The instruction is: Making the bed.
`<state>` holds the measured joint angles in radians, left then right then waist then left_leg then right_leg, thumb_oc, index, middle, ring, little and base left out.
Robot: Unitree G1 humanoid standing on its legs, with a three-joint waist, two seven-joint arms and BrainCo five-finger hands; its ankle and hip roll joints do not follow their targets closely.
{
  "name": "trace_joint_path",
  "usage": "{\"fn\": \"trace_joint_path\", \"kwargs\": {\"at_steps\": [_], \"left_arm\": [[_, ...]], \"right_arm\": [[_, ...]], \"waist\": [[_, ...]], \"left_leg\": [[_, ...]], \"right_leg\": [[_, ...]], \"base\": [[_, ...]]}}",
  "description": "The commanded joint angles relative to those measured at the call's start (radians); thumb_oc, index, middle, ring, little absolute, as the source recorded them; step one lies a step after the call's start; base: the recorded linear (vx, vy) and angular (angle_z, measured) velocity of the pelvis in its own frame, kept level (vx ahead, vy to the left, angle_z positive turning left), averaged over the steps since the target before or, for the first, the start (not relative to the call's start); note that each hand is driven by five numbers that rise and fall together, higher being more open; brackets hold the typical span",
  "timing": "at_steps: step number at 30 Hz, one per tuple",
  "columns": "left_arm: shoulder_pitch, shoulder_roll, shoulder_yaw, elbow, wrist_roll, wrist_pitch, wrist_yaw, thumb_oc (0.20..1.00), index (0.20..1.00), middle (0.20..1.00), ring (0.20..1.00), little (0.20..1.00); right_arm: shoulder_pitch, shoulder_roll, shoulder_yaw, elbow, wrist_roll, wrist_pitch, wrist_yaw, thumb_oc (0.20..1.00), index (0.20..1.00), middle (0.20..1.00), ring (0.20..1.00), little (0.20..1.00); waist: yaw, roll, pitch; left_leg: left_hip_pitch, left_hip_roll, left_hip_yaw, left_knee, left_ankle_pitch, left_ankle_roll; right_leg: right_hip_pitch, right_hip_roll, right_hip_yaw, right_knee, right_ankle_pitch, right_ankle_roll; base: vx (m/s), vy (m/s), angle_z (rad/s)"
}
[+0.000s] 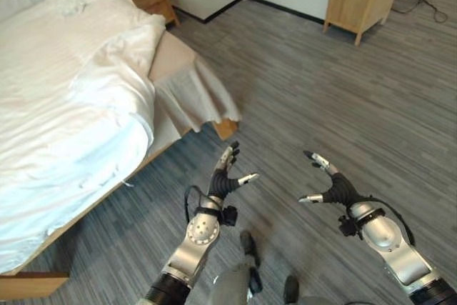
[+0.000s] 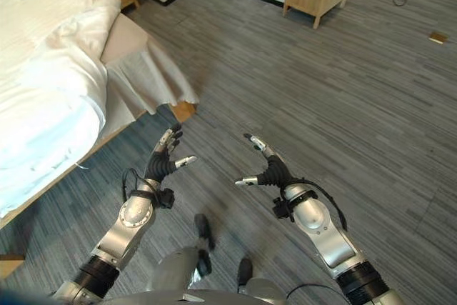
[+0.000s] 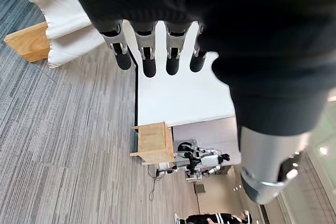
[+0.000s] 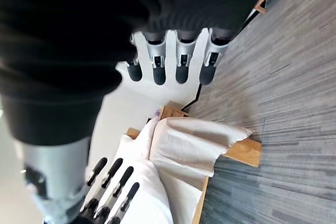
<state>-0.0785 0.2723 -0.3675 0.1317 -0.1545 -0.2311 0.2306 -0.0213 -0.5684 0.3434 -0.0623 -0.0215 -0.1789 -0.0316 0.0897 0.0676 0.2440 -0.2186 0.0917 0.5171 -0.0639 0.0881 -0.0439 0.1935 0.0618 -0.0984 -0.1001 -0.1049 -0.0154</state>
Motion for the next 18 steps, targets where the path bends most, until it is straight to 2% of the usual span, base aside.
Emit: {"fn": "trace_joint_path", "kwargs": {"at_steps": [1,2,4,6,7,8,9,10,11,12,13,14,15,16,18], "left_arm": [[-0.015,0.010,0.023,-0.079,-0.013,-0.047,0.017,1.000,1.000,1.000,1.000,1.000],[-0.007,0.016,0.024,-0.085,-0.019,-0.049,0.018,1.000,1.000,1.000,1.000,1.000],[0.000,0.029,0.010,-0.092,-0.026,-0.044,0.016,1.000,1.000,1.000,1.000,1.000],[-0.017,0.041,-0.002,-0.092,-0.014,-0.033,0.019,1.000,1.000,1.000,1.000,1.000],[-0.027,0.041,-0.002,-0.084,-0.008,-0.033,0.023,1.000,1.000,1.000,1.000,1.000],[-0.028,0.040,-0.002,-0.084,-0.008,-0.033,0.023,1.000,1.000,1.000,1.000,1.000],[-0.048,0.040,-0.003,-0.075,-0.006,-0.027,0.029,1.000,1.000,1.000,1.000,1.000],[-0.049,0.039,-0.002,-0.074,-0.006,-0.027,0.029,1.000,1.000,1.000,1.000,1.000],[-0.067,0.041,-0.001,-0.068,-0.007,-0.023,0.033,1.000,1.000,1.000,1.000,1.000],[-0.067,0.040,-0.001,-0.068,-0.007,-0.023,0.033,1.000,1.000,1.000,1.000,1.000],[-0.078,0.041,-0.007,-0.064,-0.012,-0.024,0.025,1.000,1.000,1.000,1.000,1.000],[-0.074,0.041,-0.007,-0.060,-0.014,-0.023,0.017,1.000,1.000,1.000,1.000,1.000],[-0.066,0.036,-0.010,-0.047,-0.012,-0.021,0.010,1.000,1.000,1.000,1.000,1.000],[-0.055,0.035,-0.007,-0.041,-0.017,-0.023,0.003,1.000,1.000,1.000,1.000,1.000],[-0.048,0.026,0.000,-0.019,-0.026,-0.020,0.001,1.000,1.000,1.000,1.000,1.000]], "right_arm": [[-0.064,0.049,0.005,-0.064,-0.003,-0.046,0.011,1.000,1.000,1.000,1.000,1.000],[-0.053,0.067,0.010,-0.057,-0.004,-0.047,0.011,1.000,1.000,1.000,1.000,1.000],[-0.029,0.082,0.019,-0.059,-0.010,-0.048,0.019,1.000,1.000,1.000,1.000,1.000],[-0.017,0.081,0.021,-0.060,-0.015,-0.044,0.025,1.000,1.000,1.000,1.000,1.000],[-0.011,0.078,0.015,-0.058,-0.019,-0.040,0.028,1.000,1.000,1.000,1.000,1.000],[-0.011,0.077,0.015,-0.058,-0.019,-0.040,0.028,1.000,1.000,1.000,1.000,1.000],[-0.003,0.070,-0.002,-0.060,-0.034,-0.032,0.031,1.000,1.000,1.000,1.000,1.000],[-0.004,0.069,-0.002,-0.060,-0.034,-0.032,0.031,1.000,1.000,1.000,1.000,1.000],[-0.007,0.065,-0.007,-0.057,-0.038,-0.028,0.028,1.000,1.000,1.000,1.000,1.000],[-0.007,0.064,-0.007,-0.056,-0.038,-0.028,0.028,1.000,1.000,1.000,1.000,1.000],[0.003,0.060,-0.021,-0.061,-0.027,-0.023,0.027,1.000,1.000,1.000,1.000,1.000],[0.008,0.061,-0.026,-0.059,-0.024,-0.019,0.030,1.000,1.000,1.000,1.000,1.000],[0.010,0.065,-0.023,-0.049,-0.028,-0.016,0.030,1.000,1.000,1.000,1.000,1.000],[0.015,0.066,-0.027,-0.043,-0.029,-0.011,0.033,1.000,1.000,1.000,1.000,1.000],[0.005,0.077,-0.018,-0.020,-0.037,-0.002,0.025,1.000,1.000,1.000,1.000,1.000]], "waist": [[0.031,-0.022,-0.059],[0.057,-0.050,-0.070],[0.074,-0.088,-0.073],[0.057,-0.098,-0.061],[0.042,-0.093,-0.056],[0.040,-0.093,-0.056],[0.006,-0.066,-0.040],[0.006,-0.062,-0.041],[-0.010,-0.048,-0.032],[-0.011,-0.047,-0.033],[-0.036,-0.034,-0.024],[-0.049,-0.036,-0.021],[-0.067,-0.037,-0.024],[-0.076,-0.043,-0.023],[-0.093,-0.047,-0.022]], "left_leg": [[0.033,0.005,0.003,-0.023,0.094,-0.004],[0.041,-0.013,-0.002,-0.020,0.083,0.015],[0.080,-0.048,-0.006,-0.018,0.051,0.043],[0.135,-0.061,-0.048,-0.023,0.014,0.057],[0.165,-0.061,-0.071,-0.023,-0.013,0.063],[0.164,-0.063,-0.073,-0.023,-0.014,0.064],[0.224,-0.054,-0.119,-0.023,-0.053,0.063],[0.220,-0.049,-0.120,-0.023,-0.050,0.062],[0.244,-0.050,-0.150,-0.023,-0.068,0.063],[0.243,-0.050,-0.151,-0.023,-0.067,0.063],[0.281,-0.058,-0.212,-0.023,-0.095,0.056],[0.302,-0.066,-0.246,-0.023,-0.112,0.051],[0.325,-0.070,-0.305,-0.023,-0.131,0.043],[0.345,-0.079,-0.344,-0.023,-0.147,0.037],[0.369,-0.083,-0.436,-0.023,-0.175,0.027]], "right_leg": [[0.167,-0.097,-0.082,0.044,-0.101,0.164],[0.162,-0.117,-0.085,0.088,-0.063,0.192],[0.116,-0.156,-0.086,0.233,0.043,0.277],[0.026,-0.147,-0.062,0.456,0.166,0.277],[-0.023,-0.135,-0.050,0.538,0.196,0.277],[-0.027,-0.136,-0.052,0.545,0.192,0.277],[-0.136,-0.154,-0.057,0.636,0.195,0.277],[-0.139,-0.150,-0.058,0.633,0.200,0.277],[-0.194,-0.186,-0.075,0.643,0.172,0.277],[-0.195,-0.185,-0.076,0.642,0.173,0.277],[-0.252,-0.220,-0.095,0.570,0.104,0.238],[-0.263,-0.224,-0.093,0.508,0.070,0.221],[-0.276,-0.200,-0.058,0.377,0.058,0.201],[-0.273,-0.190,-0.013,0.276,0.057,0.203],[-0.312,-0.184,0.099,0.101,0.116,0.216]], "base": [[0.47,-0.025,-0.48],[0.50,0.013,-0.67],[0.48,0.020,-0.68],[0.45,0.036,-0.10],[0.30,0.054,0.32],[0.46,0.048,0.68],[0.29,0.031,0.70],[0.49,0.059,0.73],[0.19,0.027,0.69],[0.52,0.028,0.96],[0.48,-0.041,0.85],[0.69,-0.121,0.99],[0.54,-0.177,0.52],[0.53,-0.177,1.51],[0.52,-0.181,1.92]]}}
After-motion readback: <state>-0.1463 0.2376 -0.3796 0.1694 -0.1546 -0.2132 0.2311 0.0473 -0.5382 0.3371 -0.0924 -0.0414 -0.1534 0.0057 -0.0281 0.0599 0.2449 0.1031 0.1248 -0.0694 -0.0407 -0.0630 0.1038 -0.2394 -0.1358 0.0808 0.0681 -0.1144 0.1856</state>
